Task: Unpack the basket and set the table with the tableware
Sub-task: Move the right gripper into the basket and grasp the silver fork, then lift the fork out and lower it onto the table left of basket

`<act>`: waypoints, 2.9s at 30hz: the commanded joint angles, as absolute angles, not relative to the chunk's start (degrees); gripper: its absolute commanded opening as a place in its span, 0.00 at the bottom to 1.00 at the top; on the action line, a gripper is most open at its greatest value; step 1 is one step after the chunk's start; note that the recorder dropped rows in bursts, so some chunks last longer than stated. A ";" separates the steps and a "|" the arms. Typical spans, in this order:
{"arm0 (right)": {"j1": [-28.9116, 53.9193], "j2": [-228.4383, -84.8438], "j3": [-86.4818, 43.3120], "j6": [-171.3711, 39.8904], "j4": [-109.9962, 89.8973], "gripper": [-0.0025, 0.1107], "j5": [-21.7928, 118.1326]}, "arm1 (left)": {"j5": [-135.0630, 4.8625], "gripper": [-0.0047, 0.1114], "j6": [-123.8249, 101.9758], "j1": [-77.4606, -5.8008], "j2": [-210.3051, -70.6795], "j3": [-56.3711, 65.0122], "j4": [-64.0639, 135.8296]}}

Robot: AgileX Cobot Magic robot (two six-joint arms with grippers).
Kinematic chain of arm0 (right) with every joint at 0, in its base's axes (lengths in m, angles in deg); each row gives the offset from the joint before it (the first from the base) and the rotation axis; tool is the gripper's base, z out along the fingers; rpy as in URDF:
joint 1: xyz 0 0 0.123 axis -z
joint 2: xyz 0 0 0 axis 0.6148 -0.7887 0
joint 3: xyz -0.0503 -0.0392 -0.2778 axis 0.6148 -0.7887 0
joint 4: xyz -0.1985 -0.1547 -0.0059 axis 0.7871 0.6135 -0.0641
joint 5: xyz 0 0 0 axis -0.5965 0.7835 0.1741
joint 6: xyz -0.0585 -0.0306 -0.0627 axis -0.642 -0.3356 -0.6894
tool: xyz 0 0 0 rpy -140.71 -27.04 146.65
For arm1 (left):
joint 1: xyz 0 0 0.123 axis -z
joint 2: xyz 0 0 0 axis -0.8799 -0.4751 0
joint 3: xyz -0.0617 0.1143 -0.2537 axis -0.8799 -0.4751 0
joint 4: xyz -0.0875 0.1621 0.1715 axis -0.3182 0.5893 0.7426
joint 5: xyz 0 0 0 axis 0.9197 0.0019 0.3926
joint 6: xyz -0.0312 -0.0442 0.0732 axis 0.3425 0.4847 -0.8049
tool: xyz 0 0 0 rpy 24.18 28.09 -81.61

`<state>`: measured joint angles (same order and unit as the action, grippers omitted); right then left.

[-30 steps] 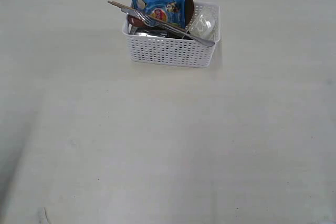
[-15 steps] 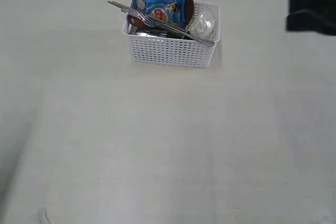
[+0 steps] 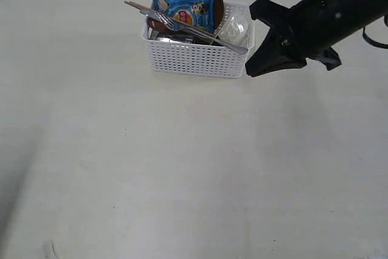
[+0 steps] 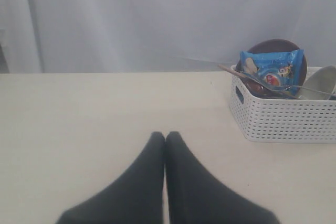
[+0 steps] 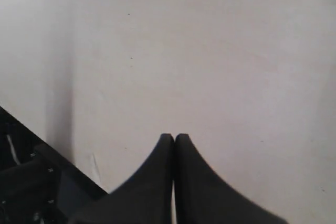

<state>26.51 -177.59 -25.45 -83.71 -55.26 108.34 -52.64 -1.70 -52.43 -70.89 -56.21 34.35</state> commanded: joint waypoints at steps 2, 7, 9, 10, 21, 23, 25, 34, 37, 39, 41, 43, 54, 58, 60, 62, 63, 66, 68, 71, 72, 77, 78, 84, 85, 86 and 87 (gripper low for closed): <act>26.39 -180.64 -21.50 -91.96 -59.93 0.02 109.78 | -53.00 0.04 -1.72 -52.37 -70.68 -56.37 34.08; 25.77 -182.76 -12.57 -97.20 -59.04 0.02 111.73 | -53.00 0.04 -1.72 -52.37 -70.68 -56.37 34.08; 23.97 -183.62 -7.79 -97.35 -53.46 0.02 111.38 | -53.00 0.04 -1.72 -52.37 -70.68 -56.37 34.08; 22.59 -184.26 -4.81 -96.90 -49.17 0.02 111.18 | -53.00 0.04 -1.72 -52.37 -70.68 -56.37 34.08; 4.68 -199.08 23.52 -87.19 -18.24 0.02 115.57 | -53.00 0.04 -1.72 -52.37 -70.68 -56.37 34.08; 2.91 -202.84 27.84 -86.24 -14.26 0.02 117.61 | -53.00 0.04 -1.72 -52.37 -70.68 -56.37 34.08; 1.73 -205.80 32.20 -84.36 -10.49 0.02 118.13 | -53.00 0.04 -1.72 -52.37 -70.68 -56.37 34.08; 2.33 -211.13 35.86 -83.83 -6.76 0.08 118.13 | -53.00 0.04 -1.72 -52.37 -70.68 -56.37 34.08; 3.66 -211.64 35.86 -83.58 -6.83 0.23 118.13 | -53.00 0.04 -1.72 -52.37 -70.68 -56.37 34.17; 4.57 -211.86 35.86 -82.45 -6.82 0.34 118.13 | -53.00 0.04 -1.72 -52.37 -70.68 -56.37 34.17; 5.39 -211.86 35.86 -82.43 -6.82 0.40 118.13 | -53.00 0.04 -1.72 -52.37 -70.68 -56.37 34.17; 5.80 -211.86 35.86 -82.43 -7.37 0.40 118.13 | -53.00 0.04 -1.72 -52.37 -70.68 -56.37 34.17; 5.80 -214.61 35.86 -83.02 -10.05 0.40 118.13 | -53.00 0.04 -1.72 -52.37 -70.68 -56.37 34.17; 5.80 -215.64 35.86 -83.02 -10.57 0.40 118.13 | -53.00 0.04 -1.72 -52.37 -70.68 -56.37 34.17; 5.80 -216.15 35.86 -83.02 -11.11 0.40 118.13 | -53.00 0.04 -1.72 -52.37 -70.68 -56.37 34.17; 5.80 -216.70 35.86 -83.02 -11.11 0.40 118.13 | -53.00 0.04 -1.72 -52.37 -70.68 -56.37 34.17; 5.80 -217.07 35.86 -83.02 -11.11 0.40 118.13 | -53.00 0.04 -1.72 -52.37 -70.68 -56.37 34.17; 5.80 -218.13 35.86 -83.02 -10.05 0.40 118.13 | -53.00 0.04 -1.72 -52.37 -70.68 -56.37 34.17; 5.80 -218.64 35.86 -83.02 -10.05 0.40 118.13 | -53.00 0.04 -1.72 -52.37 -70.68 -56.37 34.17; 5.80 -219.41 35.86 -83.02 -10.05 0.40 117.96 | -53.00 0.04 -1.72 -52.37 -70.68 -56.37 34.17; 5.80 -219.53 35.86 -83.02 -10.05 0.39 117.65 | -53.00 0.04 -1.72 -52.37 -70.68 -56.37 34.17; 5.80 -219.73 35.95 -83.02 -9.72 0.19 117.25 | -53.00 0.04 -1.72 -52.37 -70.68 -56.37 34.17; 5.80 -219.73 35.98 -83.02 -9.58 0.11 117.25 | -53.00 0.04 -1.72 -52.37 -70.68 -56.37 34.17; 5.80 -218.97 35.98 -83.02 -9.40 0.02 117.61 | -53.00 0.04 -1.72 -52.37 -70.68 -56.37 34.17; 5.80 -218.41 35.98 -83.02 -9.40 0.02 117.61 | -53.00 0.04 -1.72 -52.37 -70.68 -56.37 34.17; 5.80 -217.93 35.98 -83.02 -9.40 0.02 117.61 | -53.00 0.04 -1.72 -52.37 -70.68 -56.37 34.17; 5.80 -217.27 35.98 -83.02 -9.54 0.02 117.61 | -53.00 0.04 -1.72 -52.37 -70.68 -56.37 34.17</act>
<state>5.64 -219.36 35.58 -82.89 -10.05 117.55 -52.64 -1.70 -52.43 -70.89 -56.21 34.35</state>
